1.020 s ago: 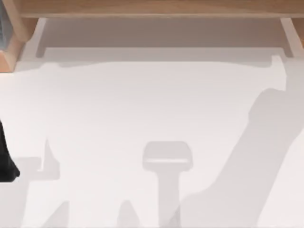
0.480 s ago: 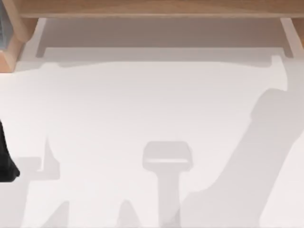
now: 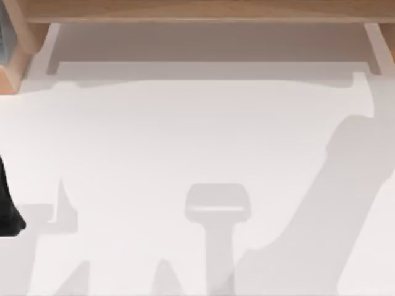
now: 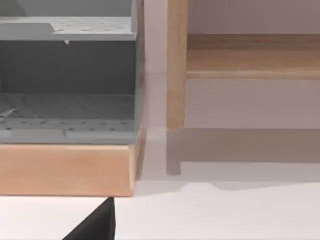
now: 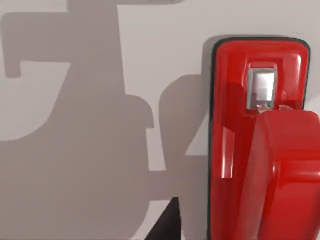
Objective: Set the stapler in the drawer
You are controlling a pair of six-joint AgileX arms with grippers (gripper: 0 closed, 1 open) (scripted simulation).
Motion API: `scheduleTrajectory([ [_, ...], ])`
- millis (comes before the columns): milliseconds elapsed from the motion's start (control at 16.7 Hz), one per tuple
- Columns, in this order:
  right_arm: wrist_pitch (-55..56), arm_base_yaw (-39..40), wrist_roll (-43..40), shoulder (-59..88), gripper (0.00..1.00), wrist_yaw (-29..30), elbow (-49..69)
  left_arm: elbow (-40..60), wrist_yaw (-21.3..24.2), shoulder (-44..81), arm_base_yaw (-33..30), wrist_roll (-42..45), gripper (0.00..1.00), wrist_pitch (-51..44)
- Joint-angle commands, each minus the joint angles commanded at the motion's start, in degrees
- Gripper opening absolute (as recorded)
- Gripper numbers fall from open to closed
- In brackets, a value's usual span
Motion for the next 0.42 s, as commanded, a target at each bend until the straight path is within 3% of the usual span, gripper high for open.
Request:
scheduleTrajectory([
  [120,0.0,0.0,0.0,0.0,1.0,0.0,0.0,0.0,0.0,0.0,0.0,0.0,1.0,0.0],
  [420,0.0,0.0,0.0,0.0,1.0,0.0,0.0,0.0,0.0,0.0,0.0,0.0,1.0,0.0],
])
